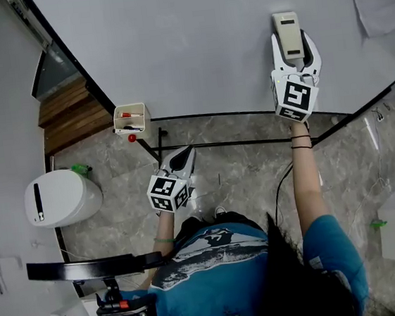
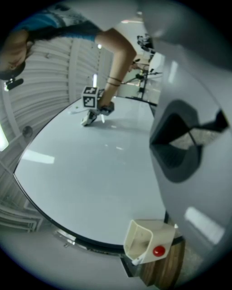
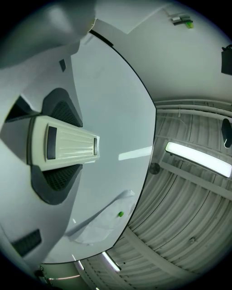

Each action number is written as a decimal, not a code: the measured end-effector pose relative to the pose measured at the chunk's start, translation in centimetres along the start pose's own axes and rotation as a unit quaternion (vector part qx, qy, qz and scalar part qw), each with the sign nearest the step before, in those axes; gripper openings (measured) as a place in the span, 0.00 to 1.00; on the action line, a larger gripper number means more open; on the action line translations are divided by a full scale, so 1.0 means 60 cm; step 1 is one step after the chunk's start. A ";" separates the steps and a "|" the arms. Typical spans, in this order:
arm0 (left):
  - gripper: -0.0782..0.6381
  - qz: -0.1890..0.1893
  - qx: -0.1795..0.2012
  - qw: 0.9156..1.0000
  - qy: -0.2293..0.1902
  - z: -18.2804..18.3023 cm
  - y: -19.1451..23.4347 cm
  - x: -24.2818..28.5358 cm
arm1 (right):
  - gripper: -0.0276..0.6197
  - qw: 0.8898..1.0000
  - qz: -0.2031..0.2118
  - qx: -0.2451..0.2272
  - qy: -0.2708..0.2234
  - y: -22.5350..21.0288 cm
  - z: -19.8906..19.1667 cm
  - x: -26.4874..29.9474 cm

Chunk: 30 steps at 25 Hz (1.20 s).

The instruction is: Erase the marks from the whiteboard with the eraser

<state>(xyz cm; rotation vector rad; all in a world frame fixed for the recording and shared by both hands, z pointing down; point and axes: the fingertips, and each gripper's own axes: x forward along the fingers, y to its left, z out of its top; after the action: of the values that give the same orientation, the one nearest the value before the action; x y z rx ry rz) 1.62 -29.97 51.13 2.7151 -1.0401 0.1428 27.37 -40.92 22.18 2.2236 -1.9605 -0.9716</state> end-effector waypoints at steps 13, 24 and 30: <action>0.11 0.051 0.007 0.999 -0.015 0.013 0.050 -0.044 | 0.45 0.995 0.083 0.030 -0.049 0.199 0.033 0.037; 0.11 0.139 -0.015 0.990 -0.024 -0.006 0.113 -0.145 | 0.45 0.975 0.211 -0.020 -0.060 0.474 0.071 0.047; 0.11 0.168 -0.023 0.985 -0.030 -0.005 0.129 -0.199 | 0.45 0.968 0.244 -0.032 -0.057 0.538 0.093 0.038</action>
<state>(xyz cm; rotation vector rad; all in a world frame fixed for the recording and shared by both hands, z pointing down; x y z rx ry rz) -12.43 -27.78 50.77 2.4965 -1.4929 0.0912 -3.83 -47.67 29.86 1.5558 -2.3203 -1.0788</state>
